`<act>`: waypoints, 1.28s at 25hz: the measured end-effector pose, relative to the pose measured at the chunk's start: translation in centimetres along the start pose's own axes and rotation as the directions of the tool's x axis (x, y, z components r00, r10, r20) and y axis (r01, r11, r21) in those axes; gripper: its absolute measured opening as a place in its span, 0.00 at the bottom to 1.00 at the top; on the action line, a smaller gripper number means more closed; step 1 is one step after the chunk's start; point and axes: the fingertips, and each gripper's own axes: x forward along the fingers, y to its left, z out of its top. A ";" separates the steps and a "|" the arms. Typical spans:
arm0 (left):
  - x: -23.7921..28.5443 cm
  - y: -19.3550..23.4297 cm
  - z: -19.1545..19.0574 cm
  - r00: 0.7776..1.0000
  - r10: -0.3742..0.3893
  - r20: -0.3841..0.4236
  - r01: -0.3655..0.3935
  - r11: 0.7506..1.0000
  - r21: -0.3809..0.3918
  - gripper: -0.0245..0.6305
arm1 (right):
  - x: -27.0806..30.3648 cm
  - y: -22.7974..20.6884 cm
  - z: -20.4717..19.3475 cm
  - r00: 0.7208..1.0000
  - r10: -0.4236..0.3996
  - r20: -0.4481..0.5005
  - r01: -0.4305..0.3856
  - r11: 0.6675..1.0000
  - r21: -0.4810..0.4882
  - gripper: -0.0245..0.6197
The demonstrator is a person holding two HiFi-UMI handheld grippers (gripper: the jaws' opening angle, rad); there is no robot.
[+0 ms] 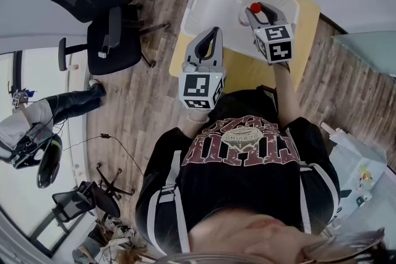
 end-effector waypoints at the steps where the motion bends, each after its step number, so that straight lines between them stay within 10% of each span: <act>1: 0.0 -0.2 0.0 1.000 -0.003 0.001 0.003 1.000 0.002 0.11 | -0.3 0.0 0.1 1.000 0.000 0.005 0.000 1.000 0.000 0.28; 32: -1.1 -4.3 0.9 0.997 -0.068 0.038 0.067 0.997 0.026 0.11 | -9.1 0.8 4.9 0.985 0.012 0.170 -0.010 1.000 -0.012 0.28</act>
